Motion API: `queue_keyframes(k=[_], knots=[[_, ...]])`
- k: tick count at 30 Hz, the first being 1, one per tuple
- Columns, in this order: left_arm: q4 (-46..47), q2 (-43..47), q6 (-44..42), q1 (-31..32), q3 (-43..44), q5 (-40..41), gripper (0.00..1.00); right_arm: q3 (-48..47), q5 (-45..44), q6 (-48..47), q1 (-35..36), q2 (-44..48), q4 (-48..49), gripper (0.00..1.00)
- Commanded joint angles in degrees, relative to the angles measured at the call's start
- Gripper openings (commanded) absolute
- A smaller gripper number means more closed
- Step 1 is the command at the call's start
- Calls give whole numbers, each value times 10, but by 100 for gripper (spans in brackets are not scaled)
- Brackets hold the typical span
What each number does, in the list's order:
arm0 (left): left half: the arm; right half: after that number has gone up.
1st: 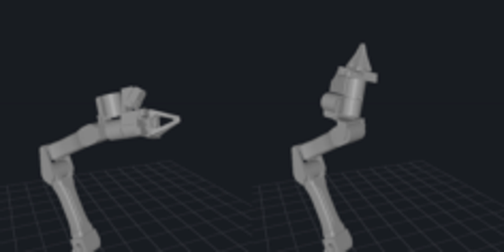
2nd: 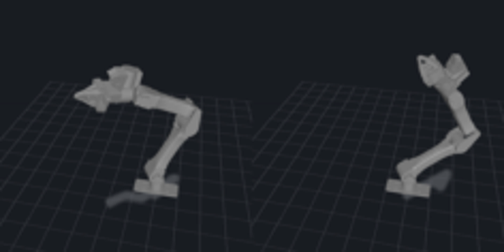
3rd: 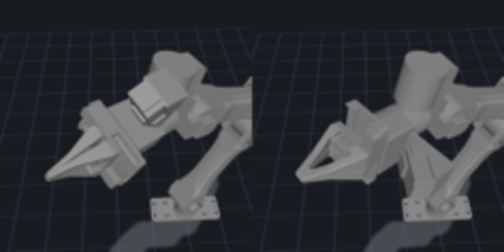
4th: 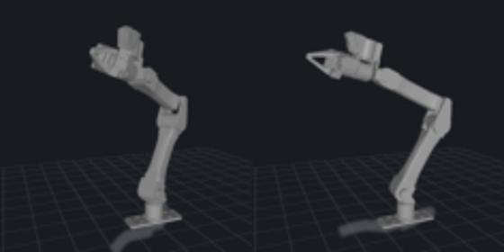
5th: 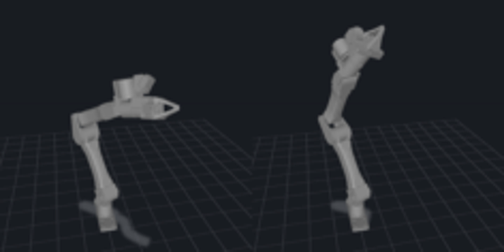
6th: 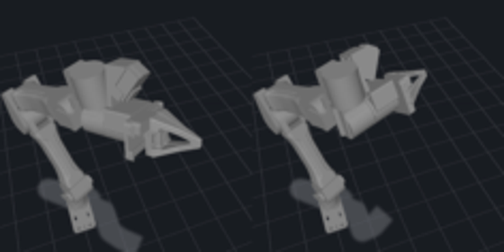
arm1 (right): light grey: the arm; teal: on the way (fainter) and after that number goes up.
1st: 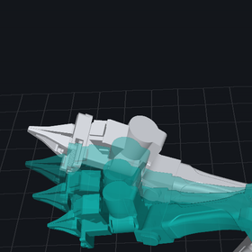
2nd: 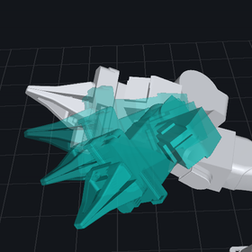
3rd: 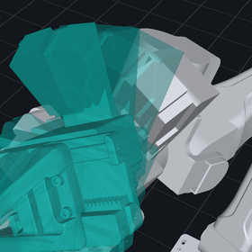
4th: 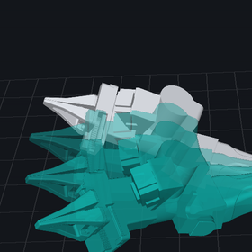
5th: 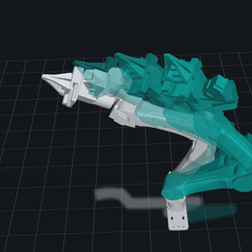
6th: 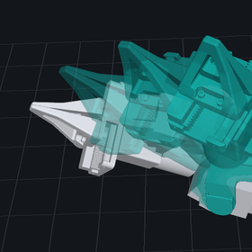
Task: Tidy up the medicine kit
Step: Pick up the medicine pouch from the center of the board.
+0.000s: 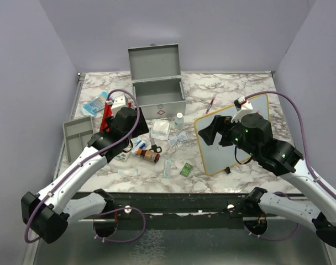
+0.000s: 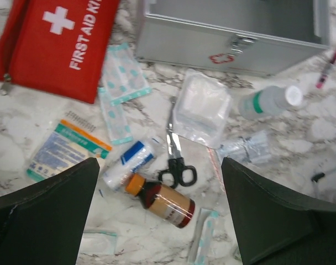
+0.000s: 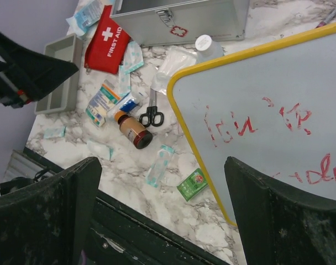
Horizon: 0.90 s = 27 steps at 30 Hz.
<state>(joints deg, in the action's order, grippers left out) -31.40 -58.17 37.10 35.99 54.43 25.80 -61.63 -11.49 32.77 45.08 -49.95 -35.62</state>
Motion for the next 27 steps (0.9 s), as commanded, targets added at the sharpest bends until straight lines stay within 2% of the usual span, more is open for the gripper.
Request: queue_keyframes(k=[1,6,10,12,16,21,24,27], knots=[[-37,-31,43,-100,19,26,92,15,45,-24,3,17,37,100],[3,-61,34,-235,29,-33,84,23,87,-31,3,24,50,100],[32,-124,-32,-289,56,-16,84,29,110,-34,3,28,59,100],[50,-164,-59,-319,64,-25,80,27,130,-38,3,28,59,100],[65,-253,-104,-379,91,-92,77,28,141,-45,3,34,60,100],[65,-355,-170,-399,139,-156,69,35,136,-55,3,42,61,100],[65,-396,-192,-399,156,-156,59,36,134,-64,3,43,59,100],[61,-432,-217,-399,174,-161,53,34,135,-73,4,42,59,100]])
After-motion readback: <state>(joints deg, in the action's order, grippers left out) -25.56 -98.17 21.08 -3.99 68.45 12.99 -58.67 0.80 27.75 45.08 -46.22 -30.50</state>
